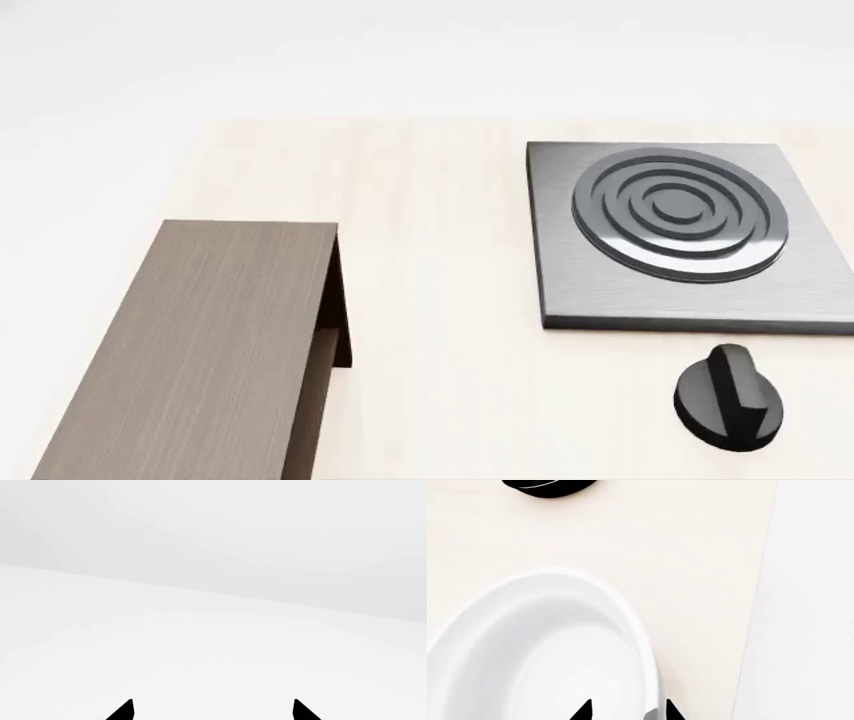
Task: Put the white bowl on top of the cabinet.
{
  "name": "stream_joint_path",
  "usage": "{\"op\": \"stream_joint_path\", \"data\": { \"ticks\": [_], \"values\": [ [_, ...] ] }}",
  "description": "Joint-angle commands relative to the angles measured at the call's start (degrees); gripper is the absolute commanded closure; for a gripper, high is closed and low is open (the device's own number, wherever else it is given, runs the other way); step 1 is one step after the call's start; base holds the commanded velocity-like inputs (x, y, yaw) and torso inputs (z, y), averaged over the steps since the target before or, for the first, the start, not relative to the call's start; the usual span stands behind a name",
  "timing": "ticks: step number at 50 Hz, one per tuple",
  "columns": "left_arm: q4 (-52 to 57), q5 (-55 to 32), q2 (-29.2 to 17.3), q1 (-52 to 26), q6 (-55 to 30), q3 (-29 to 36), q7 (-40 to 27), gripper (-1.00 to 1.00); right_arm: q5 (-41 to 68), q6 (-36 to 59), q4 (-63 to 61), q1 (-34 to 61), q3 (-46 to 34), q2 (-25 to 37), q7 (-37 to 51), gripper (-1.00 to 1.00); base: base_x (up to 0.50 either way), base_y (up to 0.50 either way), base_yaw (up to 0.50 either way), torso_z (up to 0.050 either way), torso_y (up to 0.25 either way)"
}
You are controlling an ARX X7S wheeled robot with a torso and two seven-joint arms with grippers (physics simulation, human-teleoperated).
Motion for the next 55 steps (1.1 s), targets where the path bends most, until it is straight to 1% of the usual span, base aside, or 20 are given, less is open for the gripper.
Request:
{"op": "stream_joint_path", "data": {
  "ticks": [1,6,11,15,20,35,44,55],
  "values": [
    [0.1,0.0,0.0,0.1,0.1,0.0,-0.1,-1.0,0.7,1.7,2.6,-3.4,-1.2,-1.5,0.8,1.0,0.0,0.0,0.0,0.0,0.0],
    [0.0,-0.1,-0.1,0.2,0.2,0.0,0.0,-1.0,1.1,1.6,2.2,-3.6,-0.7,-1.5,1.1,1.0,0.0,0.0,0.0,-0.002,0.0],
    [-0.1,-0.2,-0.1,0.1,0.3,0.0,0.0,-1.0,1.8,0.5,0.2,-4.6,1.6,-2.2,2.4,1.0,0.0,0.0,0.0,-0.002,0.0],
    [-0.2,-0.3,-0.1,0.0,0.3,0.0,0.1,-1.0,1.3,-1.5,-0.5,-5.9,4.3,-3.5,5.4,1.0,0.0,0.0,0.0,-0.003,0.0],
    [-0.3,-0.2,-0.1,0.0,0.3,0.1,0.1,-1.0,1.4,-2.1,-0.7,-6.4,5.4,-4.0,6.7,1.0,0.0,0.0,0.0,-0.002,0.0],
    [-0.3,-0.3,-0.1,0.0,0.3,0.2,0.0,-1.0,1.3,-2.7,-2.3,-5.6,5.4,-4.3,7.3,1.0,0.0,0.0,0.0,-0.001,0.0],
    [-0.1,-0.4,-0.1,0.1,0.3,0.3,-0.1,-1.0,2.7,-2.1,-7.1,-4.8,5.0,-3.6,6.9,1.0,0.0,0.0,0.0,0.0,0.0],
    [-0.1,-0.5,-0.1,0.1,0.5,0.3,0.0,-1.0,5.2,-0.5,-12.2,-0.6,2.1,-2.1,6.6,1.0,0.0,0.0,0.0,0.0,0.0]
  ]
}}
